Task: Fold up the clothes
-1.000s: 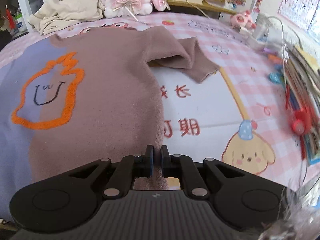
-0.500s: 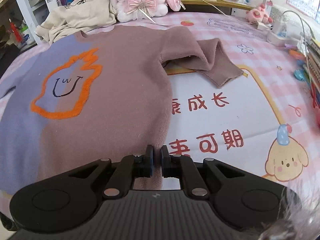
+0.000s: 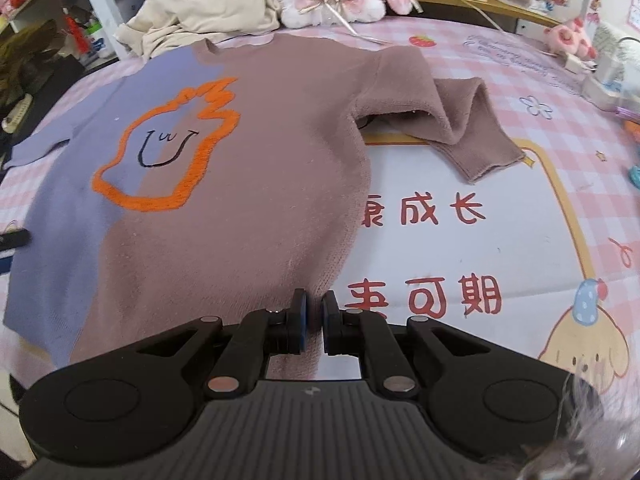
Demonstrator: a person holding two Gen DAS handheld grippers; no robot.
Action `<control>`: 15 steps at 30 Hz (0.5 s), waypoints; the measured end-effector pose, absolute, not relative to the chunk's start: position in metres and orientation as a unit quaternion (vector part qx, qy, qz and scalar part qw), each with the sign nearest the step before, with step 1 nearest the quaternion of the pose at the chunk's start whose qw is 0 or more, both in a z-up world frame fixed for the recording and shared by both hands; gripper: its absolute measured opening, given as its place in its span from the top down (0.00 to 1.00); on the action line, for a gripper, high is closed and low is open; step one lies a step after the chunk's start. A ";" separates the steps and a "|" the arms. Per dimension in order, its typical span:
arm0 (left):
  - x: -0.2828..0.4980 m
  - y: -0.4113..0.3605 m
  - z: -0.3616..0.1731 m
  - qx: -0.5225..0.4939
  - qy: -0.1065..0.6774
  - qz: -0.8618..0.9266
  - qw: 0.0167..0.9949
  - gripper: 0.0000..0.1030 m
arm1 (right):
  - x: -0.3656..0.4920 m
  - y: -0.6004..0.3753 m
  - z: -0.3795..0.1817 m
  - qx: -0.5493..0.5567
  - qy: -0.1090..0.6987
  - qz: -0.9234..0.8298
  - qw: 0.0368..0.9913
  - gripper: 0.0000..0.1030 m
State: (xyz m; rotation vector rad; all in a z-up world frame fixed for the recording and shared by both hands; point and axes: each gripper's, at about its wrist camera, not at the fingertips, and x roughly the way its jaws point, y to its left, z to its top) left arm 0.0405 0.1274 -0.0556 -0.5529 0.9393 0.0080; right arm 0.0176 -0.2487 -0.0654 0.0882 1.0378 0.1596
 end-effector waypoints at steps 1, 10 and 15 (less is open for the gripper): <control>0.043 0.115 -0.046 -0.254 0.437 -0.001 0.863 0.93 | 0.018 -0.250 -0.065 0.041 0.495 0.083 0.864 0.92; 0.084 -0.030 -0.015 -0.156 0.445 -0.193 0.861 0.52 | 0.022 -0.260 -0.066 0.040 0.496 0.139 0.856 0.92; 0.048 0.024 -0.016 -0.226 0.423 -0.099 0.872 0.51 | 0.020 -0.265 -0.067 0.029 0.486 0.168 0.857 0.92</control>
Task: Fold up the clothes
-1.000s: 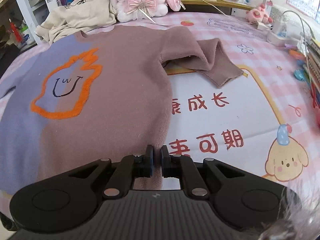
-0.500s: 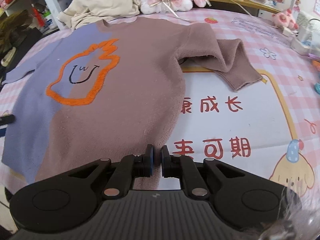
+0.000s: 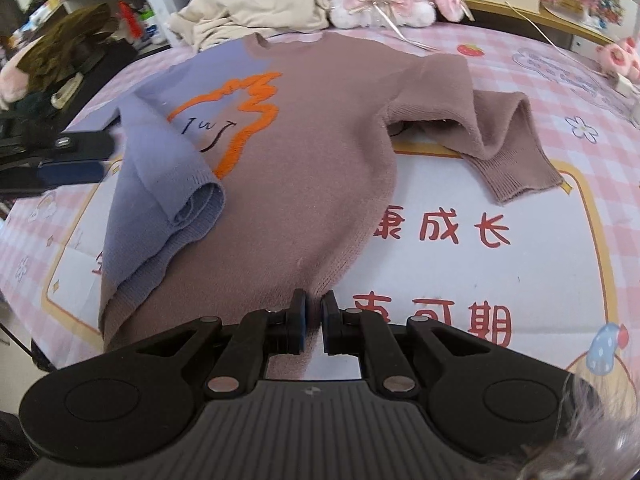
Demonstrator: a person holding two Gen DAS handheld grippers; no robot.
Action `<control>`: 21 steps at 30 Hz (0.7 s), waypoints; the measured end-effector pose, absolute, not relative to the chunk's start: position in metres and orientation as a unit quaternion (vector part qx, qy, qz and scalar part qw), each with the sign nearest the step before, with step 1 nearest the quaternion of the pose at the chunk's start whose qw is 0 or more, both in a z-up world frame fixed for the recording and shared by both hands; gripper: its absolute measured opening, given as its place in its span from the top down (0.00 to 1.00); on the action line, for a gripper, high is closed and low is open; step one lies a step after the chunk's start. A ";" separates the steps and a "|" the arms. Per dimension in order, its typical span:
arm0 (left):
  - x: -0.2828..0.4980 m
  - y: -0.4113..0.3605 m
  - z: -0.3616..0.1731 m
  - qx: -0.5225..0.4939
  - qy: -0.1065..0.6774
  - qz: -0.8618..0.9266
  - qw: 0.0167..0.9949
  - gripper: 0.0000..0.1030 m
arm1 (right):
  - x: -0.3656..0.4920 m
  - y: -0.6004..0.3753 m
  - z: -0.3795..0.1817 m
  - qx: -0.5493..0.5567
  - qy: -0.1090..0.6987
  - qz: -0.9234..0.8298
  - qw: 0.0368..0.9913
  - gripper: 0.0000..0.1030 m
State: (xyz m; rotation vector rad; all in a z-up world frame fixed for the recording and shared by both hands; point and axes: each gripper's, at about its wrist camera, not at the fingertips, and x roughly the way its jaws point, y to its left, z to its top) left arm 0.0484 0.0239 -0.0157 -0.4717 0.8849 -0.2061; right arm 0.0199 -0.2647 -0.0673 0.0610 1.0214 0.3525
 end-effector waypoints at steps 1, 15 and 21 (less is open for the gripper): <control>0.046 0.035 -0.019 -0.250 0.425 -0.083 0.866 0.51 | 0.020 -0.265 -0.067 0.027 0.486 0.172 0.857 0.92; 0.092 0.019 -0.070 -0.397 0.453 -0.039 0.797 0.53 | 0.020 -0.268 -0.070 0.015 0.476 0.195 0.857 0.92; 0.088 0.030 -0.088 -0.470 0.447 -0.026 0.761 0.53 | 0.018 -0.267 -0.070 0.007 0.469 0.196 0.861 0.92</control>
